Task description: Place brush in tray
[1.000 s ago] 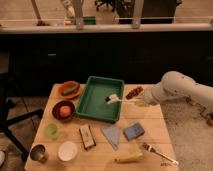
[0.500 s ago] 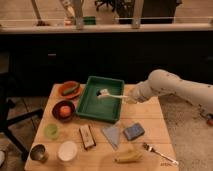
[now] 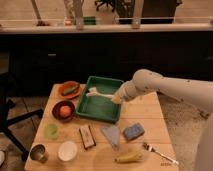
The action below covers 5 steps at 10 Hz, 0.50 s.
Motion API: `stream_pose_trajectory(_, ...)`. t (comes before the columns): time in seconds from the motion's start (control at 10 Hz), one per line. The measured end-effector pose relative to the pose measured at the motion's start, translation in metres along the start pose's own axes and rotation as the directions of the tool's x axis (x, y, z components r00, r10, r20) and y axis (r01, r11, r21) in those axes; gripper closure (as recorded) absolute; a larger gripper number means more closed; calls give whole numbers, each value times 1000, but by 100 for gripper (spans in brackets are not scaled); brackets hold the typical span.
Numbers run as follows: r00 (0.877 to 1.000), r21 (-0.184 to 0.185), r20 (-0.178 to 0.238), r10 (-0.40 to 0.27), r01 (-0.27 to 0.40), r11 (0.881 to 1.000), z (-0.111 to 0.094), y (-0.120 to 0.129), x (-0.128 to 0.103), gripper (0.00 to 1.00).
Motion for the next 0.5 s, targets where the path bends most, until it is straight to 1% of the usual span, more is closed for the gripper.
stream_pose_trajectory(0.2, 999, -2, 8, 43, -43, 999, 8, 0, -5, 83)
stream_pose_trajectory(0.4, 997, -6, 2, 80, -80, 997, 22, 1, -11, 83)
stream_pose_trajectory(0.5, 995, -7, -4, 100, -100, 995, 28, 0, -10, 83)
